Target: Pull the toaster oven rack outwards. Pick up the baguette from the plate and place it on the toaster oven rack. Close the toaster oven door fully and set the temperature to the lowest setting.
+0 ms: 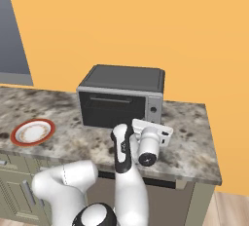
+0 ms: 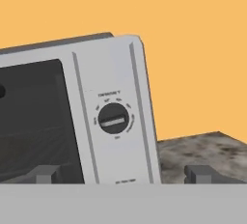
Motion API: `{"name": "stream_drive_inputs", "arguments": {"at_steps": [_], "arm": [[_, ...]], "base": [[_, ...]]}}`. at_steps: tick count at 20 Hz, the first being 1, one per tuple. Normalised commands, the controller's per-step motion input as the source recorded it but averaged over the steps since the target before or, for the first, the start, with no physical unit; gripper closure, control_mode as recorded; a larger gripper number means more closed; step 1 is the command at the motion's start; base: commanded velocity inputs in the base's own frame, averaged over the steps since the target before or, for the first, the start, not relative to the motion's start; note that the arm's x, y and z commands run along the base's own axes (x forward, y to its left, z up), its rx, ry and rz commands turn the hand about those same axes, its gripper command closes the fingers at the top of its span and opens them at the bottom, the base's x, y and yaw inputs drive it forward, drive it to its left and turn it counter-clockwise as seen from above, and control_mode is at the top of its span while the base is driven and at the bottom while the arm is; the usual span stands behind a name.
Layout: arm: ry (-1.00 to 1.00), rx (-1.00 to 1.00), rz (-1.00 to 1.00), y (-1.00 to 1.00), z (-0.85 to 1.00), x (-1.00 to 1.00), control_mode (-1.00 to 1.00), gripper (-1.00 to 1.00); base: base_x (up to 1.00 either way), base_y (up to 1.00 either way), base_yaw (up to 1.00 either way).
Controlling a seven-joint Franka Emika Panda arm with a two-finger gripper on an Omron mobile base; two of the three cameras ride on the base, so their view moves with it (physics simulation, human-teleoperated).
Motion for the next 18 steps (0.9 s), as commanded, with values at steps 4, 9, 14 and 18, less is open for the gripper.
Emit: {"name": "stream_drive_inputs", "arguments": {"at_steps": [4, 9, 14, 18], "arm": [[0.0, -0.05, 0.0, 0.0, 0.07, 0.0, -1.0, -1.0], [0.0, -0.05, 0.0, 0.0, 0.01, 0.0, -1.0, -1.0], [-0.01, -0.01, 0.0, 0.08, 0.0, 0.0, -1.0, -1.0], [-0.03, 0.0, 0.0, 0.15, 0.02, 0.0, -1.0, -1.0]], "base": [[0.0, 0.0, 0.0], [0.0, 0.0, 0.0], [0.0, 0.0, 0.0], [0.0, 0.0, 0.0]]}}
